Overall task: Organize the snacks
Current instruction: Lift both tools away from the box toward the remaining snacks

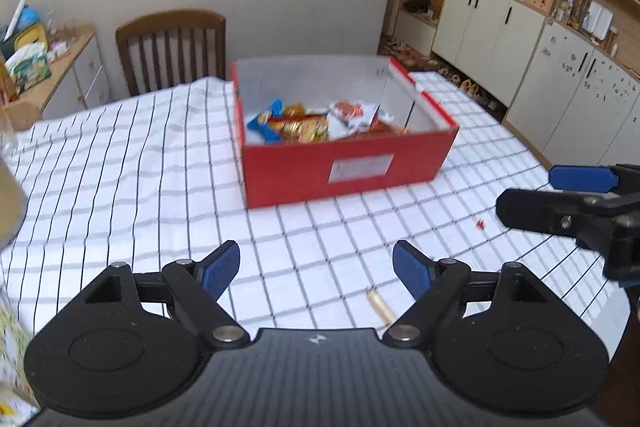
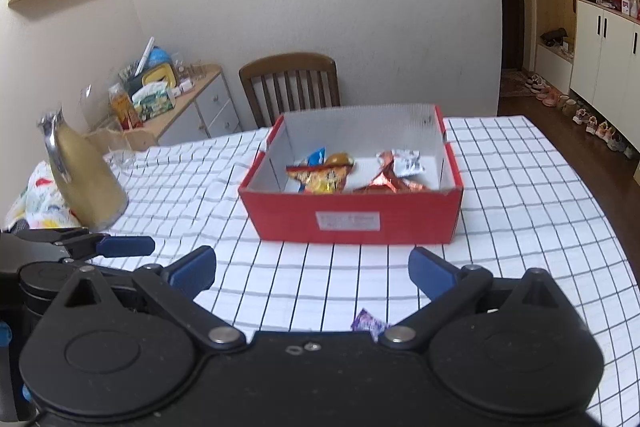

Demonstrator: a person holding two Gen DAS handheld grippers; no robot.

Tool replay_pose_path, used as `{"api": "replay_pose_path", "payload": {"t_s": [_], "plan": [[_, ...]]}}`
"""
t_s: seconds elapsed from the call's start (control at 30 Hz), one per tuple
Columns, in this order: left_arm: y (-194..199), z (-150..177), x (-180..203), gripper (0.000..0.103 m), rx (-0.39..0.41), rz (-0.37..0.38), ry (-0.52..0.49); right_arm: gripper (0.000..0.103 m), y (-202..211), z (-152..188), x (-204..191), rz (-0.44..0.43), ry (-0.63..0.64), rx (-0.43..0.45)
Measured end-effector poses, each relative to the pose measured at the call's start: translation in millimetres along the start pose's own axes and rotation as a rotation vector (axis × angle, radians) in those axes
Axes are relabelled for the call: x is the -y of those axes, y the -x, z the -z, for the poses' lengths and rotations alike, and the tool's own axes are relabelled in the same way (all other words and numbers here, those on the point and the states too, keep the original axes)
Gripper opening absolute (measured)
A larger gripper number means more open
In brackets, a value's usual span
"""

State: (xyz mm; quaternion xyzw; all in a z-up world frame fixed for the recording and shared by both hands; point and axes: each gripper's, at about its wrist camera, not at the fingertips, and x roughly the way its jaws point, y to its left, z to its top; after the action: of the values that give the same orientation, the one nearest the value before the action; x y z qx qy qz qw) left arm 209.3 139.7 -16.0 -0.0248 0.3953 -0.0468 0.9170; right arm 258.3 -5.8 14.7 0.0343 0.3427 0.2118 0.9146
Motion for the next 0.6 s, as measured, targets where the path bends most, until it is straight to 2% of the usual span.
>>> {"api": "replay_pose_path", "payload": {"t_s": [0.23, 0.43, 0.6], "plan": [[-15, 35, -9, 0.084, -0.069, -0.021, 0.038, 0.103, -13, 31, 5, 0.032, -0.027, -0.054], [-30, 64, -6, 0.084, -0.126, -0.024, 0.028, 0.103, -30, 55, 9, 0.046, -0.041, -0.12], [-41, 83, 0, 0.084, -0.156, -0.031, 0.017, 0.098, -46, 72, 5, 0.035, -0.017, -0.164]]}}
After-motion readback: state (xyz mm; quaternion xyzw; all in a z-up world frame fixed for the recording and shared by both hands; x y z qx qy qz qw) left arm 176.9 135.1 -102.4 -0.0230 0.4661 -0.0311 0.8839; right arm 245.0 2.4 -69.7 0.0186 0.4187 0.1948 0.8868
